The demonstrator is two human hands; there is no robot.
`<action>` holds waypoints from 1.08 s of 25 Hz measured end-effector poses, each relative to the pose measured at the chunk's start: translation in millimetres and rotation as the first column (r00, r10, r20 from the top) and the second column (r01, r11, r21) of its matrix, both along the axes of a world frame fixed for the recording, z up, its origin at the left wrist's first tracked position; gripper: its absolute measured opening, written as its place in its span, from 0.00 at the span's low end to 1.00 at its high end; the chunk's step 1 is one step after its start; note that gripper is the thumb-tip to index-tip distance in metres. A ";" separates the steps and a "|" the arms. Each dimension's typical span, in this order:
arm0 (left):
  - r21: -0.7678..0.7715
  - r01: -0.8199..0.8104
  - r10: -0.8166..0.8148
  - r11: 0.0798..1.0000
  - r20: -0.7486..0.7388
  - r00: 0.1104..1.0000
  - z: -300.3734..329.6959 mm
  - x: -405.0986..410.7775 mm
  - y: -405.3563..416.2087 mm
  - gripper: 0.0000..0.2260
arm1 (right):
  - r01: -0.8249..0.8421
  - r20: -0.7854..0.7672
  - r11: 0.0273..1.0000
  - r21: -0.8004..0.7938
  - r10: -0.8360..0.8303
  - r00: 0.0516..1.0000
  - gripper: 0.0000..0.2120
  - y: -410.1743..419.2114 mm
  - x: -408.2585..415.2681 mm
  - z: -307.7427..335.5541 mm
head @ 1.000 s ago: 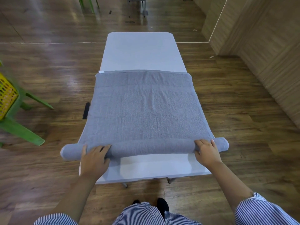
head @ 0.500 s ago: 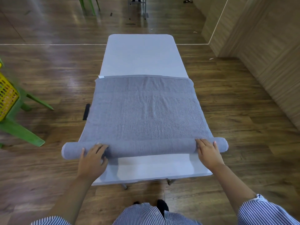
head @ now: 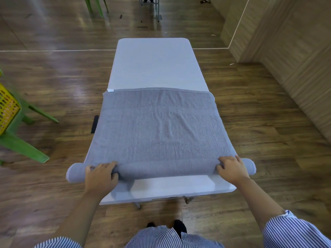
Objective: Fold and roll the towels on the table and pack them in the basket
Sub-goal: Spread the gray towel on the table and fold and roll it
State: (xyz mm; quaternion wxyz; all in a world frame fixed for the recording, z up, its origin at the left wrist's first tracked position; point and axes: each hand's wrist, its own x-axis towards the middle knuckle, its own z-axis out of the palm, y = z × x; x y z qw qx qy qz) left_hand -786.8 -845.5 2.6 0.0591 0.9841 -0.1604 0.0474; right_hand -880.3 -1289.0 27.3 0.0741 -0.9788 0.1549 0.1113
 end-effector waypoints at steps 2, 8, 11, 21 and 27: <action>-0.030 -0.011 0.012 0.999 0.019 1.000 3.8 6.9 -0.2 0.19 | -0.020 0.069 0.999 -0.032 0.022 0.997 0.07 -1.3 1.5 0.5; -0.079 -0.038 0.030 0.996 -0.097 0.995 -8.9 4.5 -8.1 0.21 | 0.013 0.096 0.997 0.082 -0.021 0.995 0.19 10.4 3.8 -3.3; -0.078 -0.072 0.058 0.994 -0.160 0.985 -9.5 5.4 -10.2 0.25 | -0.028 0.004 0.998 0.050 0.028 1.000 0.27 8.7 3.9 -2.8; 0.014 0.035 -0.034 0.999 -0.070 0.997 7.9 10.9 0.6 0.19 | -0.015 -0.051 1.000 -0.022 0.013 0.999 0.09 5.9 9.2 9.5; -0.043 -0.007 -0.001 0.999 -0.190 0.982 0.5 4.2 -3.0 0.20 | -0.003 0.072 1.000 0.031 0.000 0.997 0.20 14.6 -3.1 -0.7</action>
